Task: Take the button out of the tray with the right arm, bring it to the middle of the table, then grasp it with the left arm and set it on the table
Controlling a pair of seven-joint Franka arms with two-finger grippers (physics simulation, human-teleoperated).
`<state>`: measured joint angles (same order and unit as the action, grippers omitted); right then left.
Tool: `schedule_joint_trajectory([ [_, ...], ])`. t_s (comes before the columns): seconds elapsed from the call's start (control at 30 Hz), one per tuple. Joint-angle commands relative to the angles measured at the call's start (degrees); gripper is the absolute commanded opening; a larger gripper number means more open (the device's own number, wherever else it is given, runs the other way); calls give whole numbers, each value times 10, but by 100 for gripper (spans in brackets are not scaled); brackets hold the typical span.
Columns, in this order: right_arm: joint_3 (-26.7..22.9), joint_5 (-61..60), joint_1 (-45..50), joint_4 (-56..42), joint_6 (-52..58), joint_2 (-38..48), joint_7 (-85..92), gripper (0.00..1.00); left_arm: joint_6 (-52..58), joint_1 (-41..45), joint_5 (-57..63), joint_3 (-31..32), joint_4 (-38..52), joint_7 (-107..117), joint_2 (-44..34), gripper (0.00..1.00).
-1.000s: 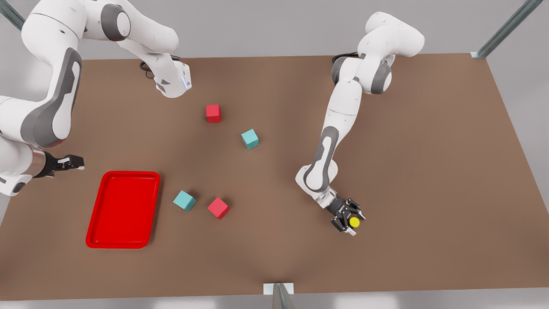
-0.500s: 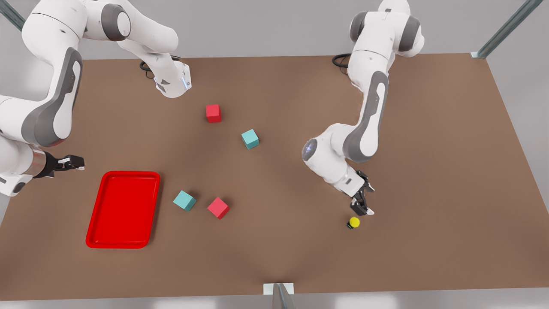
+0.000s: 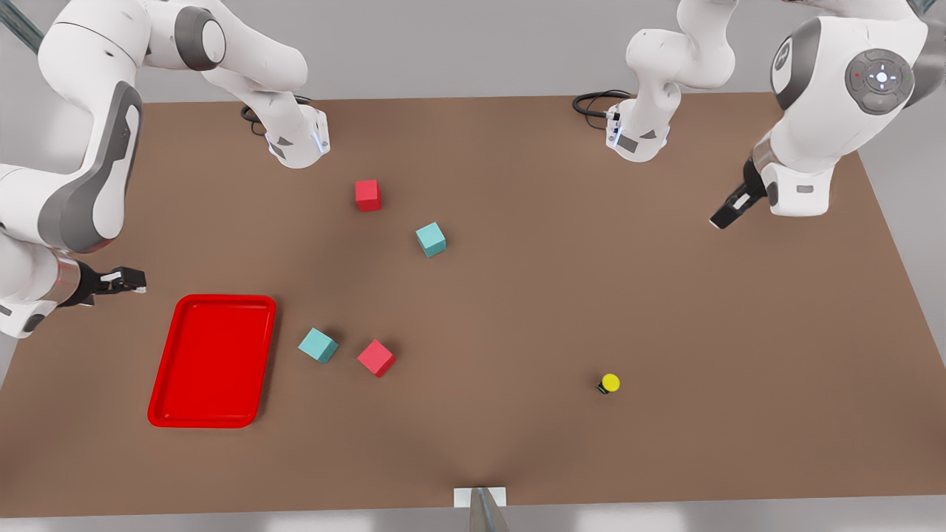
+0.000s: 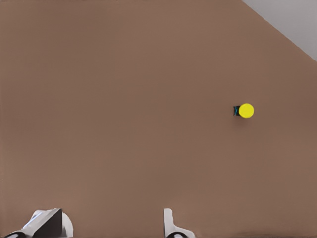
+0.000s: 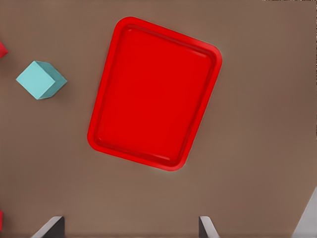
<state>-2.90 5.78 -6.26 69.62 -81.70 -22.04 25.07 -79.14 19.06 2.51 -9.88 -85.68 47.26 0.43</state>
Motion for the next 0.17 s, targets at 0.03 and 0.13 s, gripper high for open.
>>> schedule_joint_trajectory([
  [0.03, -1, 0, 0, -11, -4, 2, 0, 100, 15, 11, -9, 2, 3, -596, 14, 100],
  [0.13, -2, -25, -16, -21, -36, 1, -2, 100, 19, 11, -9, -1, 11, -597, 14, 100],
])
